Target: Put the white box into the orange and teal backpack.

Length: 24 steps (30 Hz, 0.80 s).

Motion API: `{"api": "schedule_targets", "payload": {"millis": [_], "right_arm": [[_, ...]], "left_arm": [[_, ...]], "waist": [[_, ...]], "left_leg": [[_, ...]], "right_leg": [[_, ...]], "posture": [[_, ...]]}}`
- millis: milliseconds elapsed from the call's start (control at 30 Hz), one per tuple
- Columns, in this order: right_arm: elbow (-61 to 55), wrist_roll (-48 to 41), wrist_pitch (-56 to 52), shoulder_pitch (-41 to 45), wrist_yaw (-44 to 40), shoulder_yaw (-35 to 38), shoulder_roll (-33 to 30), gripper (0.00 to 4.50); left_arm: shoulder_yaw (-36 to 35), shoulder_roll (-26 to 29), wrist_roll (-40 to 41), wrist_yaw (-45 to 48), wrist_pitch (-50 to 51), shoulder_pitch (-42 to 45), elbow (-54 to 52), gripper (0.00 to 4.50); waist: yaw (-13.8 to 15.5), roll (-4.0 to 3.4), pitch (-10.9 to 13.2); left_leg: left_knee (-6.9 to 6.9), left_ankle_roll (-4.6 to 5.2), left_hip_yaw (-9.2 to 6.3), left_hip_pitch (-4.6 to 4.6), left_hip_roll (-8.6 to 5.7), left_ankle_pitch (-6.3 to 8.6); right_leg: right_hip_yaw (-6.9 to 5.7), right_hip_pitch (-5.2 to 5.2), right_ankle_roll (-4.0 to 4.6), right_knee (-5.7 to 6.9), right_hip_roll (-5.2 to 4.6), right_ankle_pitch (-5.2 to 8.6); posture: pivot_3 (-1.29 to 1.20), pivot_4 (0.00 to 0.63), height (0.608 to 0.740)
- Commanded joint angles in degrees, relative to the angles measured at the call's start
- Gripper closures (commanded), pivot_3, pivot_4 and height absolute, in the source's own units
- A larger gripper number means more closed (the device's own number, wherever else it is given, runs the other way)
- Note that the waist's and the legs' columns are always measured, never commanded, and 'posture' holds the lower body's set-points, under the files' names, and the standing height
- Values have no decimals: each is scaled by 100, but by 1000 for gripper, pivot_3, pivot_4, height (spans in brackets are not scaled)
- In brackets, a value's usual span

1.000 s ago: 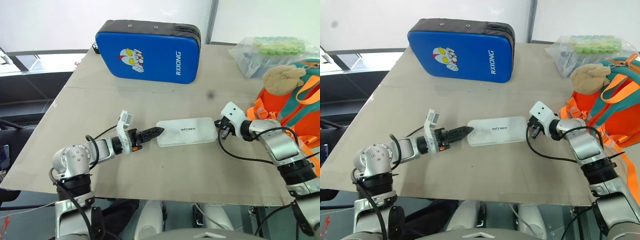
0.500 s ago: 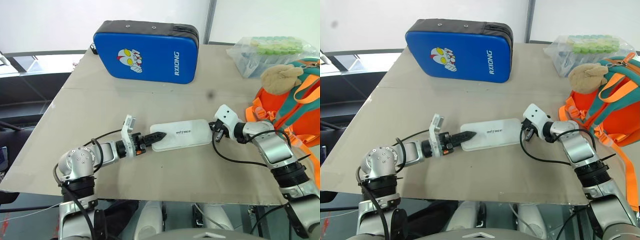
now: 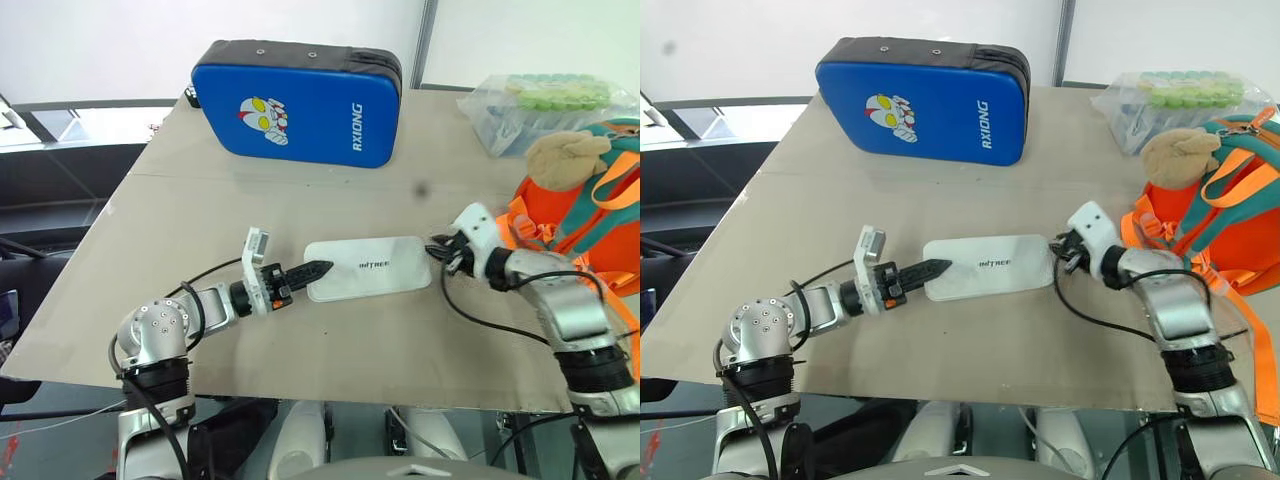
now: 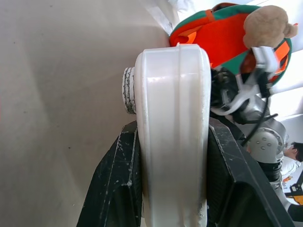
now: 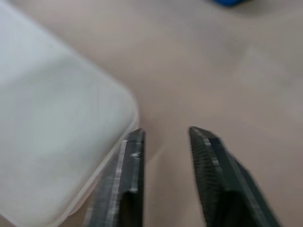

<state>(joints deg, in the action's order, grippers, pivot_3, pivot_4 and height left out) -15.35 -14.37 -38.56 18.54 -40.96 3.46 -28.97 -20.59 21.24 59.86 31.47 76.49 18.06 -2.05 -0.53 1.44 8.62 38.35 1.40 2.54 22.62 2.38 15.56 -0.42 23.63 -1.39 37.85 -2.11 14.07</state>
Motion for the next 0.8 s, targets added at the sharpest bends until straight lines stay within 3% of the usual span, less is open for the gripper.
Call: {"api": "schedule_targets", "payload": {"millis": [33, 100, 133, 200, 333, 433, 600, 800], "right_arm": [[-1578, -1531, -883, -532, -160, 1273, -140, 1830], [-2272, -2223, -1494, -1071, -168, 1944, -407, 1019], [-2563, -2515, -1750, -1361, -137, 2286, -521, 384], [-3048, -2817, -1998, -1979, 18, 2964, -632, 0], [-3369, -3017, -2001, -2921, 539, 4143, -502, 0], [-3239, -2776, -1943, -3160, 1039, 4386, -521, 0], [-2749, -2353, -1745, -2583, 1840, 3931, -527, 0], [-1516, -1514, -1278, -1029, 2852, 2958, -429, 0]], "left_arm": [[-20, -135, -125, -78, -577, 115, -121, 3423], [110, -201, -157, -39, -688, 247, -34, 3431], [157, -228, -166, -24, -730, 317, 15, 3437], [244, -250, -215, 39, -803, 470, 162, 3439], [522, -117, -387, 417, -931, 754, 460, 3441], [684, -27, -480, 763, -1150, 950, 513, 3441], [778, -116, -593, 905, -1518, 1208, 411, 3441], [946, -97, -688, 815, -1823, 1118, -308, 3441]], "waist": [[48, -8, 5], [64, -7, 5], [66, -7, 5], [140, -10, 6], [128, -9, 6], [78, -10, 6], [23, -10, 6], [-22, -10, 8]], "left_leg": [[0, 0, -4, 5, 0, 0], [0, 1, -11, 9, -1, 0], [0, 2, -10, 6, -3, 1], [1, 2, -10, 6, -5, 1], [0, 3, -12, 10, -19, 1], [0, 3, -1, 1, -19, 2], [1, 4, 0, 1, -18, 1], [-2, 3, 2, 6, -17, 1]], "right_leg": [[-3, 0, 0, -2, 0, 0], [-10, 0, 0, -4, -3, 0], [-9, -1, 0, -4, -2, 0], [-9, -2, 0, -3, -3, 0], [-12, -4, -1, -8, 3, 1], [-13, -3, -2, -7, 11, 2], [-10, -2, -2, -5, 14, 2], [12, 3, -2, -8, 17, 2]], "posture": [[0, 150, 740], [0, 150, 740], [0, 150, 740], [0, 150, 740], [0, 150, 740], [0, 150, 740], [0, 150, 740], [0, 150, 740]]}}
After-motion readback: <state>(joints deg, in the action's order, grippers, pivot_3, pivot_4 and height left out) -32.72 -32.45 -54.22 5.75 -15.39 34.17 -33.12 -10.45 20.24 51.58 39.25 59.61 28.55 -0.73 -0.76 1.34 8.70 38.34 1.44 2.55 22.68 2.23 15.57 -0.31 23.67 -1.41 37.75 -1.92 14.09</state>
